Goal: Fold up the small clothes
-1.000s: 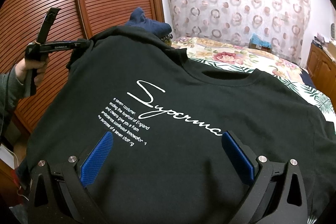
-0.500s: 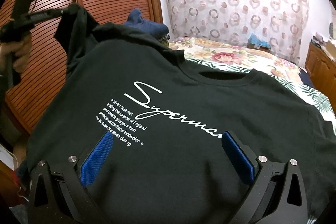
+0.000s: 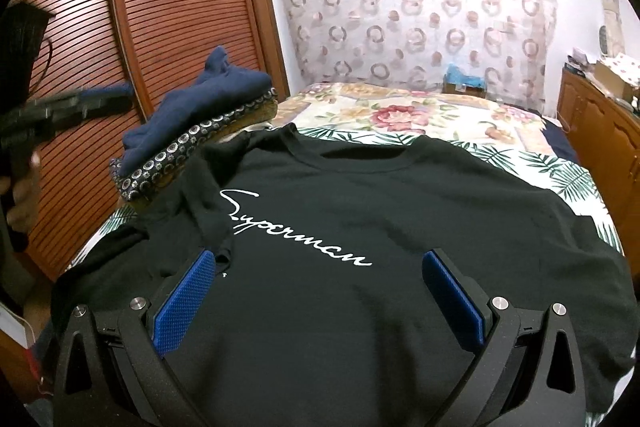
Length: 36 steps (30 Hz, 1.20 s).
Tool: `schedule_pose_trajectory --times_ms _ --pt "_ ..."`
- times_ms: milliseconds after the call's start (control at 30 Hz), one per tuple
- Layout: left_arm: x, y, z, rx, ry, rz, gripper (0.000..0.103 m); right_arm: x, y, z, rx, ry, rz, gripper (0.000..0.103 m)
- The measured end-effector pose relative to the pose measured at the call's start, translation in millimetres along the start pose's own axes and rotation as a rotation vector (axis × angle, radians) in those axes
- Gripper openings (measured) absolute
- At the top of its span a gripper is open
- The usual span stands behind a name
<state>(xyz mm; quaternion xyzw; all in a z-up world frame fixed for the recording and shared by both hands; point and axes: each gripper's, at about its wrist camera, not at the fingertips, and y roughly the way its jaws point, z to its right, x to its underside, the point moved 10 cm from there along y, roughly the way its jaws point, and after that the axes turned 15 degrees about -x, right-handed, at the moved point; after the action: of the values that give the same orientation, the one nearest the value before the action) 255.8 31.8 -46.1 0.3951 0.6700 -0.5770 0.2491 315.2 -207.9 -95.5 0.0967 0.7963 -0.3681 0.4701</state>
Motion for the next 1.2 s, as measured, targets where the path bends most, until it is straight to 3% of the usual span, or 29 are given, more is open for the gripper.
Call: schedule_pose_trajectory --times_ms 167,300,400,667,900,1000,1067,1133,1200 --pt "44.8 10.1 -9.7 -0.022 -0.036 -0.078 0.060 -1.4 5.2 -7.4 -0.022 -0.016 -0.022 0.103" --pt "84.1 24.7 -16.7 -0.036 -0.057 -0.150 0.075 -11.4 12.6 -10.7 -0.065 -0.029 -0.049 0.101" --pt "106.9 34.3 -18.2 -0.035 -0.066 -0.198 0.077 -23.1 20.5 -9.8 -0.099 -0.045 -0.067 0.096" --pt "143.2 55.1 -27.0 -0.071 -0.076 -0.283 0.078 -19.4 59.0 -16.6 -0.240 -0.048 -0.169 0.061" --pt "146.0 56.2 -31.5 -0.075 -0.105 -0.282 0.085 -7.2 93.4 -26.9 -0.301 -0.044 -0.273 0.049" --pt "146.2 59.1 -32.4 -0.079 -0.110 -0.286 0.089 -3.5 104.5 -28.9 -0.301 -0.062 -0.311 0.029" --pt "146.2 60.4 -33.2 -0.083 -0.113 -0.288 0.090 -6.3 107.4 -25.2 -0.291 -0.075 -0.310 0.012" --pt "145.9 60.6 -33.6 -0.083 -0.113 -0.288 0.090 -13.1 100.2 -19.2 -0.308 -0.065 -0.288 0.009" --pt "146.0 60.5 -33.6 -0.083 -0.113 -0.287 0.090 -24.3 92.0 -11.3 -0.272 -0.054 -0.249 0.008"
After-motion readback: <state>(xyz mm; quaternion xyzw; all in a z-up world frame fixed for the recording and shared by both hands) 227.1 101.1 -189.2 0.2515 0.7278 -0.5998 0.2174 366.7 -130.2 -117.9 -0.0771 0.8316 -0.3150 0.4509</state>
